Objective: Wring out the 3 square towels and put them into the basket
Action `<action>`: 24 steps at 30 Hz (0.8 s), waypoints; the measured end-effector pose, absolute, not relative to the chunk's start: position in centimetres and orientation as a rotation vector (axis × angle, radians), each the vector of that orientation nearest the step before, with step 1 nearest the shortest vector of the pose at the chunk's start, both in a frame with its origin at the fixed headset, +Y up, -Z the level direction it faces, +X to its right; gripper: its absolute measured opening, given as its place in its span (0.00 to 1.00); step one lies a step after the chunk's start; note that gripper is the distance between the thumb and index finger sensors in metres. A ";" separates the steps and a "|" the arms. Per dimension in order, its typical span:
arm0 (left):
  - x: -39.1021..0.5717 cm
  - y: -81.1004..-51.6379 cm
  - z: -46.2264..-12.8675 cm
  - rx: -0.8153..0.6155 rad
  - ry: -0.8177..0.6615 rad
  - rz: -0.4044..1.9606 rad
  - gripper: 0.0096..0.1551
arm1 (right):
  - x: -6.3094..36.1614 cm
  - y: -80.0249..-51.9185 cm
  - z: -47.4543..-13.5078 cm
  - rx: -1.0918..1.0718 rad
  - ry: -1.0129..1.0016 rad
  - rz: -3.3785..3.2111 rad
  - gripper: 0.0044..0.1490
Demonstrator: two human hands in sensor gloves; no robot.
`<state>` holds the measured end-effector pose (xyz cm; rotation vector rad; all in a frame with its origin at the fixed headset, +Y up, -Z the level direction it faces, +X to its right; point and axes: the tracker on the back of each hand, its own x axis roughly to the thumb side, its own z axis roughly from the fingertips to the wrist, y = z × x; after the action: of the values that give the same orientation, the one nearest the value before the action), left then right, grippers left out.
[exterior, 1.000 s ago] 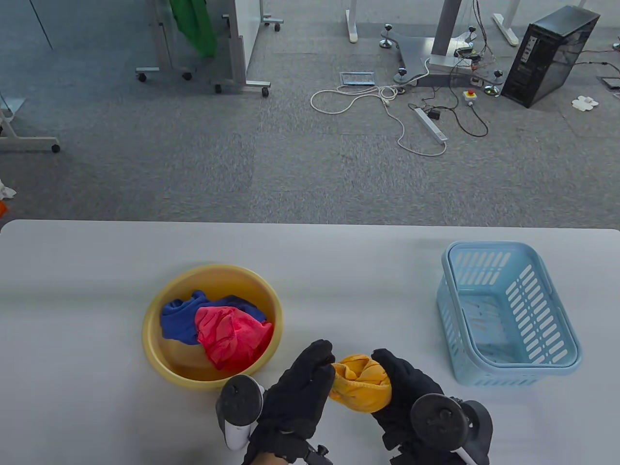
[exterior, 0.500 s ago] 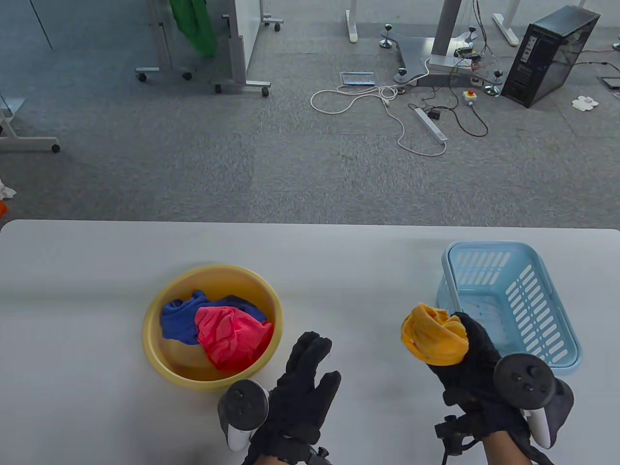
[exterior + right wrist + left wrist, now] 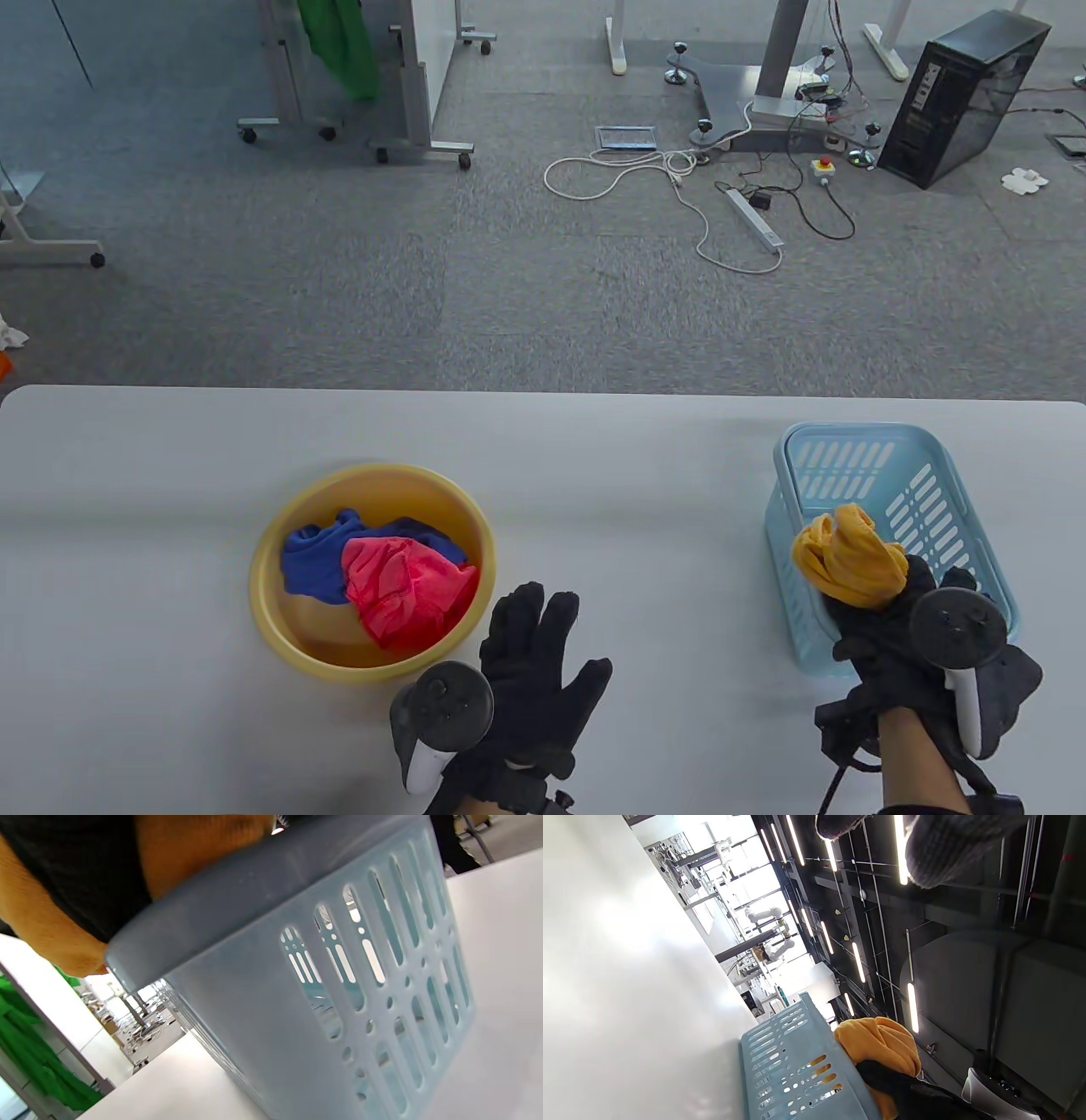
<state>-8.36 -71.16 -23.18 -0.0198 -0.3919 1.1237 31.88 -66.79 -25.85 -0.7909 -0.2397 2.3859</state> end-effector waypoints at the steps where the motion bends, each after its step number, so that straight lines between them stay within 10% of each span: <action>1: -8.4 -71.3 -23.2 -0.029 -0.385 1.128 0.47 | 31.9 -66.8 -26.0 -0.802 -0.232 2.374 0.61; 12: -8.9 -71.5 -23.6 -0.031 -0.353 1.150 0.47 | 32.5 -68.0 -26.2 -0.870 -0.226 2.358 0.80; 24: -8.7 -71.6 -23.6 -0.031 -0.364 1.143 0.47 | 32.5 -67.2 -25.3 -0.776 -0.249 2.361 0.74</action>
<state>-8.71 -71.57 -23.62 -0.0307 -0.3640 1.1428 32.47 -67.24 -25.28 -0.7760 -0.2490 2.3611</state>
